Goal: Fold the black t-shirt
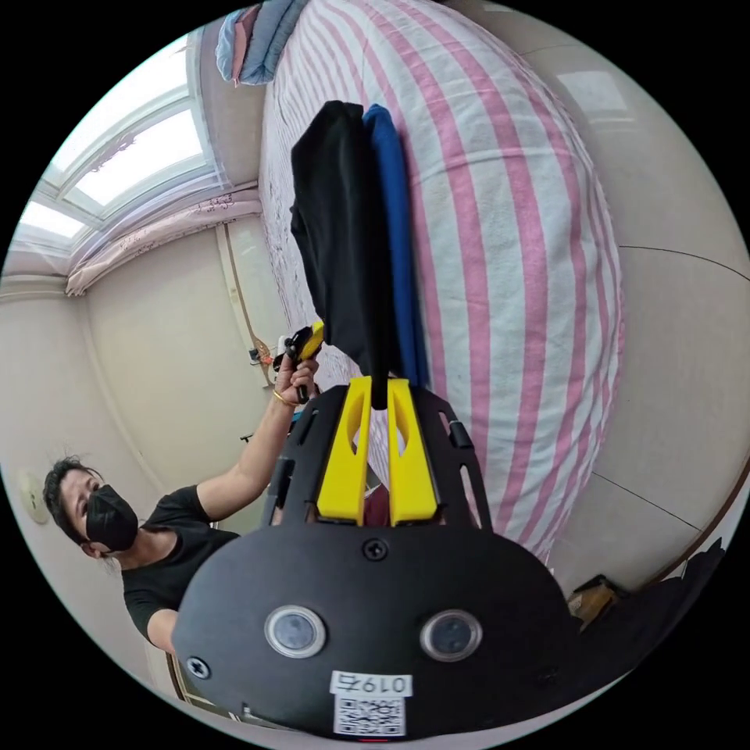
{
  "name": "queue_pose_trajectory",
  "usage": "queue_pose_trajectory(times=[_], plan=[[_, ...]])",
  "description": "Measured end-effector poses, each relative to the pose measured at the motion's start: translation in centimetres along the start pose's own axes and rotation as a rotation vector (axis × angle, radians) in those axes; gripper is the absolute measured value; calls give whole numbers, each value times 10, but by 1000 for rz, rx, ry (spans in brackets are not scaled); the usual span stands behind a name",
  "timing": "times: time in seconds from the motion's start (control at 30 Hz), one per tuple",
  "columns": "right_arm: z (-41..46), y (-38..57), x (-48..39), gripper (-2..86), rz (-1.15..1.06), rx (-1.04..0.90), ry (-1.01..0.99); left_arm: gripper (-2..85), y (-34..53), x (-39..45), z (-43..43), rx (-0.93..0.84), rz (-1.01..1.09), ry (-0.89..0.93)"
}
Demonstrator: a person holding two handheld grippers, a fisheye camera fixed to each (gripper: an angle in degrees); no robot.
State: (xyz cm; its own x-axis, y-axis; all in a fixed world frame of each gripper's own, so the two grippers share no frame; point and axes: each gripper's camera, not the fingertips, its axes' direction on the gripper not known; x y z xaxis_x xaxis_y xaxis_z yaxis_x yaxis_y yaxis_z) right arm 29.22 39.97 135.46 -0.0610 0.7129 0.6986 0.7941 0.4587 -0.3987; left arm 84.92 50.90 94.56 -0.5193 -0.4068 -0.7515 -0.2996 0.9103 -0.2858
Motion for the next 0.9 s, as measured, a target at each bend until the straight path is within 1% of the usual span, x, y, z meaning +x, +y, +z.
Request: queue_pose_trajectory(times=[0.07,0.1,0.17,0.2,0.23,0.27,0.4,0.47,0.67,0.73,0.8,0.9], plan=[[2,6,-7,18,-22,-18,46,12,13,24,-5,77,123,-101],[4,9,-14,18,-43,-24,79,12,17,34,-2,74,171,-126],[6,15,-21,17,-53,-31,97,13,29,70,25,10,374,-173],[8,19,-26,16,-61,-34,103,13,32,78,33,-1,410,-200],[10,23,-30,15,-67,-39,109,13,37,89,47,-3,468,-263],[10,26,-32,15,-68,-40,114,13,39,94,60,-4,483,-301],[17,46,-48,11,-76,-50,158,11,37,85,87,-12,408,-323],[22,56,-57,10,-95,-53,191,10,46,83,97,-6,407,-337],[47,96,-94,19,-207,-65,363,9,76,89,118,-14,446,-384],[67,116,-114,31,-267,-90,547,9,86,95,124,-30,476,-408],[81,134,-131,41,-314,-84,670,8,100,105,130,-43,536,-460],[104,171,-155,40,-343,-18,818,9,133,127,140,-19,676,-605]])
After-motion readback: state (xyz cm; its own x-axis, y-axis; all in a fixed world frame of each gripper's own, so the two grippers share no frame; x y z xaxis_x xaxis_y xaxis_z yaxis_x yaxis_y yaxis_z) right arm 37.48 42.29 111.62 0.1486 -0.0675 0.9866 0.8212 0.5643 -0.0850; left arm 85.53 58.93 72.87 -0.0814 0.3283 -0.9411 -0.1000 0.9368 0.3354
